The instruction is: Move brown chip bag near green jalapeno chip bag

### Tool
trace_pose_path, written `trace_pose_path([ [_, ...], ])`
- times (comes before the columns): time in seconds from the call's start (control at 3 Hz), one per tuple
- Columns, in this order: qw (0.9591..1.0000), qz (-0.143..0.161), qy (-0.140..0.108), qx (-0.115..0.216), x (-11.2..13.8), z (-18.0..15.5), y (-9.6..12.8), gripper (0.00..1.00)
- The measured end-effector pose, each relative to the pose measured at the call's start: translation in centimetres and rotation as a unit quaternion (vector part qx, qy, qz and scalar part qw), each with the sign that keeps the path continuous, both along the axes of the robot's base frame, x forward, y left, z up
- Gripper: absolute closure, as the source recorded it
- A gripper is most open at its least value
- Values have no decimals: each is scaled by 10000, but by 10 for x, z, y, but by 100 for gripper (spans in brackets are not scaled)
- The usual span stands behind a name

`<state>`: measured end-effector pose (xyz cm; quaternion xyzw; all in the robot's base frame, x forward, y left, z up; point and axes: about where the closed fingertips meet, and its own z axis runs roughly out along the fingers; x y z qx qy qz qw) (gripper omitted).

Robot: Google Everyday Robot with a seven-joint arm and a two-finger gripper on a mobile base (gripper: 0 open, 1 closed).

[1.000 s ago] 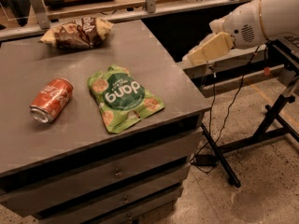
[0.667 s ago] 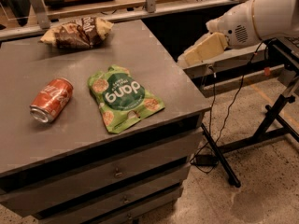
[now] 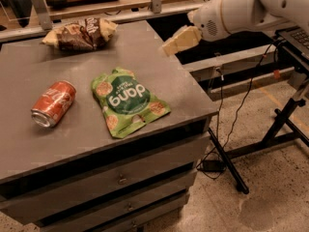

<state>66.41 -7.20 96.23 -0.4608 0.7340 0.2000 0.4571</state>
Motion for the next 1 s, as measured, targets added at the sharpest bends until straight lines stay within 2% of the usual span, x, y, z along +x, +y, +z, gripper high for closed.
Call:
trace_pose_path([
  [0.33, 9989, 76, -295, 346, 39, -7, 20, 0],
  [0.67, 9947, 154, -515, 873, 72, -17, 37, 0],
  [1.0, 9886, 46, -937, 1175, 144, -35, 83, 0],
])
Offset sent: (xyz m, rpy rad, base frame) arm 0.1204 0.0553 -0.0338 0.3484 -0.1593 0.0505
